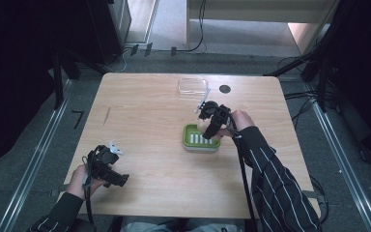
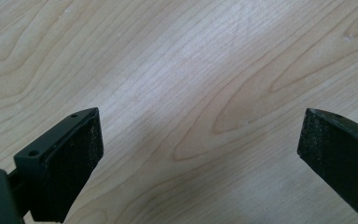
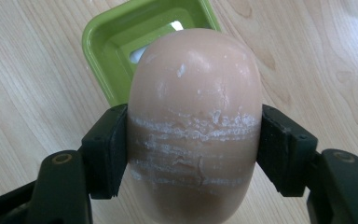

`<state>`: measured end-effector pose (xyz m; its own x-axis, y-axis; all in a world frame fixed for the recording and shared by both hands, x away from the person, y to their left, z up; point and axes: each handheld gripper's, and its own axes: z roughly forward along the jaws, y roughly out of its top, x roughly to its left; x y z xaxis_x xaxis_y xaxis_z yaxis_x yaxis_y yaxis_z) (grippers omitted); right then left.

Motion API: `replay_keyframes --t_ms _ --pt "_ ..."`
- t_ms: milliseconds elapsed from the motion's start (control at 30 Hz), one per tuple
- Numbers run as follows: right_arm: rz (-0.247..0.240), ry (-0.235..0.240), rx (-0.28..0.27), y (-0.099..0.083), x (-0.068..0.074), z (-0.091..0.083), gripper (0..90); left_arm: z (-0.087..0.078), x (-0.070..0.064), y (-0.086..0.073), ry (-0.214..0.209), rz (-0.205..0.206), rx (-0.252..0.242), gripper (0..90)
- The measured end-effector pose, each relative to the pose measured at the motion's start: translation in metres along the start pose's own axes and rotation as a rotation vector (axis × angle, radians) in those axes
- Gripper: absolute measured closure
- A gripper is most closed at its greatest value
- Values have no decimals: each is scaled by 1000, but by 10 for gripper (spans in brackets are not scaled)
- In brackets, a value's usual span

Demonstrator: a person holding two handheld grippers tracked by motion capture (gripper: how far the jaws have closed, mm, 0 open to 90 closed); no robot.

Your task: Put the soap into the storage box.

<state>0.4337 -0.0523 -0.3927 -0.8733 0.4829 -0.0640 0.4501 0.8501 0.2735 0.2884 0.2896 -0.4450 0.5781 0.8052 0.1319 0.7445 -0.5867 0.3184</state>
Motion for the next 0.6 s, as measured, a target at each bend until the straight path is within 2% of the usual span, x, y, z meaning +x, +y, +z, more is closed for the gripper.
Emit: replay_keyframes --t_ms 333,600 --pt "-51 9 12 13 3 11 334 -3 1 -6 6 -17 1 5" --pt "-55 18 17 12 2 16 334 -2 1 -6 4 -15 2 6"
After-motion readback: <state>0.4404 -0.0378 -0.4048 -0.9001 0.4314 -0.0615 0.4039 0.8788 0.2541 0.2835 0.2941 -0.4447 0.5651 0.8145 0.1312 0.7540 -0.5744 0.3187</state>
